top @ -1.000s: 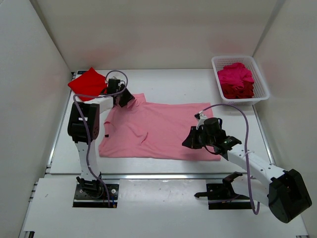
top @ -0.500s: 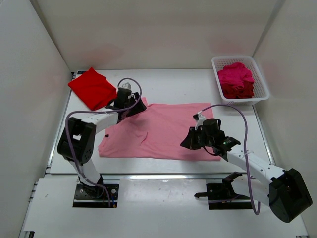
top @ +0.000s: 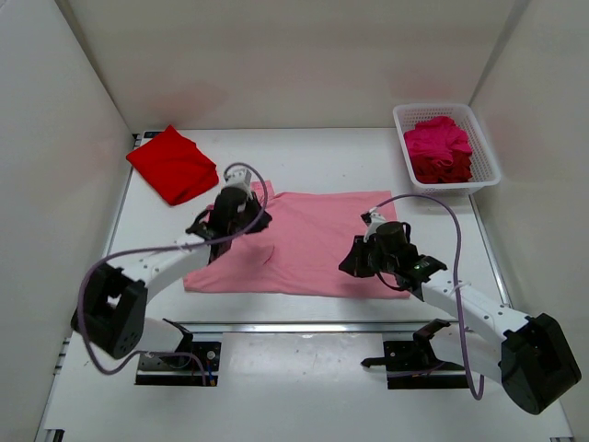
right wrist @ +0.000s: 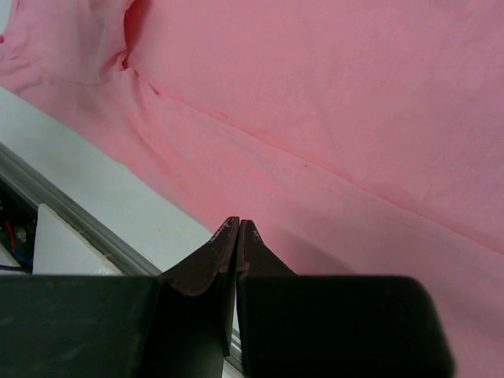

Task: Fold and stack the t-shirts
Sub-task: Pick up the 1/3-folded T-shirt from the center of the board.

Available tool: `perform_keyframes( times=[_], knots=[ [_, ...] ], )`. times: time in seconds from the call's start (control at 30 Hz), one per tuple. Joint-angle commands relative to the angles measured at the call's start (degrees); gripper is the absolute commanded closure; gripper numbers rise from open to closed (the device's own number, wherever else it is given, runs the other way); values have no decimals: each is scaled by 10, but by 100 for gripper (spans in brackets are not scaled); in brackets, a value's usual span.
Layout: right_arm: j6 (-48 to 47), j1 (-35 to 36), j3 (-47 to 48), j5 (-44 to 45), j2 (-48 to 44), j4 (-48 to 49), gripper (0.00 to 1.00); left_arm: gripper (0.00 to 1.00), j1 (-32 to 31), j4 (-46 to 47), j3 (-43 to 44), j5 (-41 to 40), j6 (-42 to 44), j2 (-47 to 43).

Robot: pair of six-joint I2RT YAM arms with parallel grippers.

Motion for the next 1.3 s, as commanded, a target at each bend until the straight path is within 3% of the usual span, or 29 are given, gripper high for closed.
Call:
perform_keyframes(
  times=[0.0,0.07,0.17,0.23,0.3,0.37,0.4,0.6,0.73,0.83,0.93,1.07,1.27],
  knots=[
    [-10,-4,11,33,-18,12,100,99,-23,32,-131,33,-54,-71],
    [-5,-28,3,40,-34,10,100,99,-12,56,-180,52,-108,-103],
    [5,-71,4,20,-34,14,100,94,-35,19,-170,-28,-84,-179],
    [15,-96,6,-9,-22,25,100,82,-4,89,-196,26,-58,-233],
    [36,-126,10,-32,-9,36,100,82,43,161,-211,127,-53,-273],
    [41,-144,23,-53,8,27,100,90,42,133,-176,121,-47,-275],
    [37,-155,36,-54,19,24,100,100,39,128,-166,121,-51,-262],
    [13,-185,111,-20,38,-62,100,100,115,155,-62,295,-166,-45],
    [26,-192,150,-11,32,-128,100,100,126,45,22,256,-172,43],
    [29,-182,172,-12,31,-178,100,100,163,64,37,291,-257,89],
    [36,-175,185,-8,31,-239,100,99,174,66,34,237,-297,93],
    [48,-163,155,-22,9,-243,100,82,174,10,56,189,-301,121],
    [66,-124,118,-55,-20,-223,100,64,185,24,93,180,-317,198]
  ],
)
